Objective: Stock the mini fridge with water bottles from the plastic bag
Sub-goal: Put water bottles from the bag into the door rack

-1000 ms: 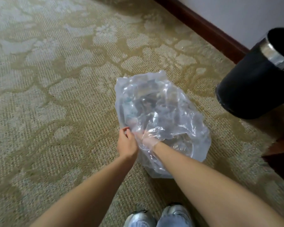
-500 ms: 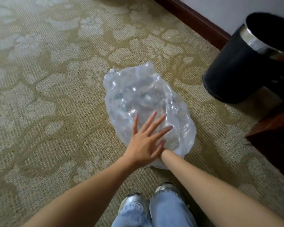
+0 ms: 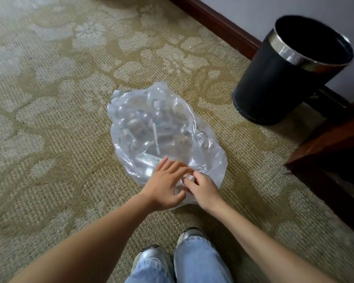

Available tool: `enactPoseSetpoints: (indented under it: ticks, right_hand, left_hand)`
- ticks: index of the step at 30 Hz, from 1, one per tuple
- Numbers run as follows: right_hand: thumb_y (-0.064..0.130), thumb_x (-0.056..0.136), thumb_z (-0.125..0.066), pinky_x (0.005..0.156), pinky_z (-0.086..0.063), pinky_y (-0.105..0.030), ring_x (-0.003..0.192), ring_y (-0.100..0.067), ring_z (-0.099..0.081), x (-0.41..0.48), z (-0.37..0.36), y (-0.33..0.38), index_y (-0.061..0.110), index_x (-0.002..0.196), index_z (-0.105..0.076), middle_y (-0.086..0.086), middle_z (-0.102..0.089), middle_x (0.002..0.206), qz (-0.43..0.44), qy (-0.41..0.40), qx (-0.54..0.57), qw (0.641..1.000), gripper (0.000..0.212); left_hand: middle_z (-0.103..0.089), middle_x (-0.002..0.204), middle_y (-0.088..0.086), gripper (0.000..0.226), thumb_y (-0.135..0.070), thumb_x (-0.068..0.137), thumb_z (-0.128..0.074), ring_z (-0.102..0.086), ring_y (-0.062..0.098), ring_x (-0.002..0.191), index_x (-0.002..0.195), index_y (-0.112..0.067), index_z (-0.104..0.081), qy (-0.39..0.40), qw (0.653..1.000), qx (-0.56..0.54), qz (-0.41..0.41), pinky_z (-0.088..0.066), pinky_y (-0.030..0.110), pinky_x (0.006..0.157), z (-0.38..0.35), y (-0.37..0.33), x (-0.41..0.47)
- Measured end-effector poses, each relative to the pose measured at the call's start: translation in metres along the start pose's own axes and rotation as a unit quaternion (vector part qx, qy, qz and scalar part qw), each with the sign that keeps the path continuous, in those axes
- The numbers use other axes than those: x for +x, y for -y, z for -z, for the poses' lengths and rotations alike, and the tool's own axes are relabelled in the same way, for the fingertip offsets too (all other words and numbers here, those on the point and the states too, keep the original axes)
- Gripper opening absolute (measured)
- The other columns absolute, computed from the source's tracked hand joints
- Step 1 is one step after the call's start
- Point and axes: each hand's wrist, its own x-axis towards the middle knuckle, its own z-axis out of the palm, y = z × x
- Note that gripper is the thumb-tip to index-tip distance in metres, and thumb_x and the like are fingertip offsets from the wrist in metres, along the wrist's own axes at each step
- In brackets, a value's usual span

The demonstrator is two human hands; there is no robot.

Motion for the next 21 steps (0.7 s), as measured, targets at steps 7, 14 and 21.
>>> enactPoseSetpoints:
  ticks: [7,14,21]
  right_hand:
    - [0.034,0.091,-0.058,0.06,-0.033,-0.027,0.061,-0.013,-0.046,-0.005,0.005,-0.008,0.017,0.07,-0.048,0.009,-0.049,0.062,0.044,-0.054,-0.013,0.997,0.029]
    - [0.034,0.092,-0.057,0.057,-0.03,-0.026,0.061,-0.016,-0.047,-0.015,0.012,-0.002,0.012,0.075,-0.05,0.003,-0.051,0.067,0.125,-0.117,-0.076,0.982,0.028]
    - [0.04,0.087,-0.051,0.064,-0.027,-0.019,0.074,-0.011,-0.043,-0.01,0.021,0.02,0.015,0.085,-0.05,0.009,-0.045,0.079,0.231,-0.142,-0.167,0.948,0.025]
  left_hand:
    - [-0.051,0.114,-0.011,0.04,-0.045,0.076,-0.063,-0.047,0.01,0.109,0.112,-0.027,-0.058,-0.051,0.997,-0.044,0.037,-0.025,0.037,0.113,0.002,0.001,0.01]
    - [-0.056,0.112,-0.01,0.05,-0.05,0.068,-0.075,-0.051,0.012,0.102,0.109,-0.023,-0.062,-0.087,0.988,-0.112,0.065,-0.041,0.03,0.092,0.003,-0.003,0.016]
    - [-0.06,0.107,-0.012,0.073,-0.063,0.054,-0.071,-0.056,0.008,0.097,0.113,-0.023,-0.056,-0.061,0.968,-0.176,0.167,-0.046,0.023,0.081,-0.004,0.008,-0.001]
